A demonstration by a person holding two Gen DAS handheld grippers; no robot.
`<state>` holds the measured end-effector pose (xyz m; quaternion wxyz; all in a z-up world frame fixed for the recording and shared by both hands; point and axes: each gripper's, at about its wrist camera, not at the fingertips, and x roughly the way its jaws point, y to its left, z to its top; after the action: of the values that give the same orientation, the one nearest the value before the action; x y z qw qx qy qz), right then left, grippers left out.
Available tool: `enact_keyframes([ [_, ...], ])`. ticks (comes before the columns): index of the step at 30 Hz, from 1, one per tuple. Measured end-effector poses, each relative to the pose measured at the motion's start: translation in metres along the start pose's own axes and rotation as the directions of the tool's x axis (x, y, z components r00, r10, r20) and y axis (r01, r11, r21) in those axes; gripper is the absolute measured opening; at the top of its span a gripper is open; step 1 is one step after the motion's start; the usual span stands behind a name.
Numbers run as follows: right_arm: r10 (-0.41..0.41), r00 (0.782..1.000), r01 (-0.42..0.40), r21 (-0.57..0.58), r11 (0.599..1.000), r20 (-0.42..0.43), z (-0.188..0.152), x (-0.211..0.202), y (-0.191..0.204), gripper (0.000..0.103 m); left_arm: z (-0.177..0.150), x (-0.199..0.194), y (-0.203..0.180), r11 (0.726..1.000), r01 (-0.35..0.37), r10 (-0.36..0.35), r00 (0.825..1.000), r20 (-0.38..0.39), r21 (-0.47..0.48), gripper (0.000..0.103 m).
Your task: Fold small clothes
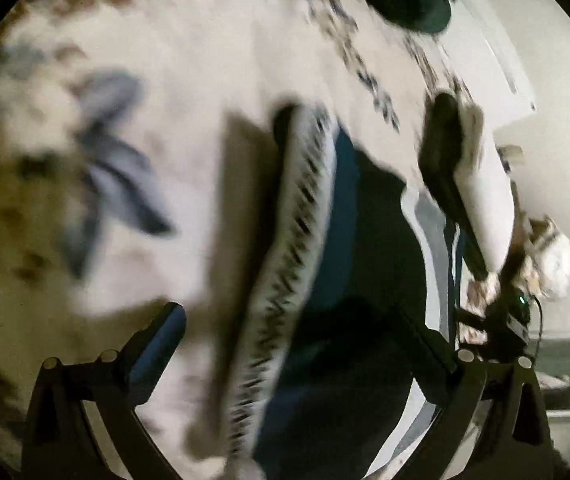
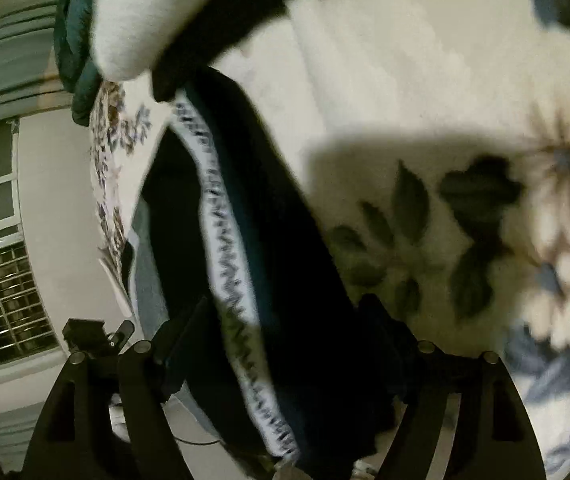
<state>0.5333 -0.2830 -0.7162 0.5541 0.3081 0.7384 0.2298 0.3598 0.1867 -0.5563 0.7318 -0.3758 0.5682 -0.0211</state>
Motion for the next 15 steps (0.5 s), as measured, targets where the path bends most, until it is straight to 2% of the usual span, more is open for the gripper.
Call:
enact_keyframes([
  [2,0.005,1.000,-0.005,0.001,1.000,-0.020,0.004,0.002,-0.001,0.079,0.000,0.019,-0.004,1.000,0.008,-0.008,0.999,-0.032,-0.003,0.103],
  [4,0.019,0.999,-0.019,-0.018,1.000,-0.041,0.007,0.004,0.000,0.081,0.006,0.024,-0.008,1.000,0.026,-0.026,0.999,-0.029,0.011,0.103],
  [8,0.092,0.987,-0.101,-0.061,0.993,-0.133,0.010,0.020,0.006,0.082,0.015,0.026,-0.006,0.997,0.083,-0.083,0.996,-0.031,-0.001,0.103],
  [12,0.149,0.961,-0.174,-0.093,0.980,-0.232,0.007,0.041,0.020,0.082,0.013,0.009,-0.005,0.994,0.106,-0.106,0.994,-0.024,0.011,0.103],
  [15,0.138,0.955,-0.173,-0.115,0.978,-0.262,0.004,0.051,0.029,0.082,0.005,-0.011,0.012,0.997,0.066,-0.066,0.998,0.000,0.051,0.103],
])
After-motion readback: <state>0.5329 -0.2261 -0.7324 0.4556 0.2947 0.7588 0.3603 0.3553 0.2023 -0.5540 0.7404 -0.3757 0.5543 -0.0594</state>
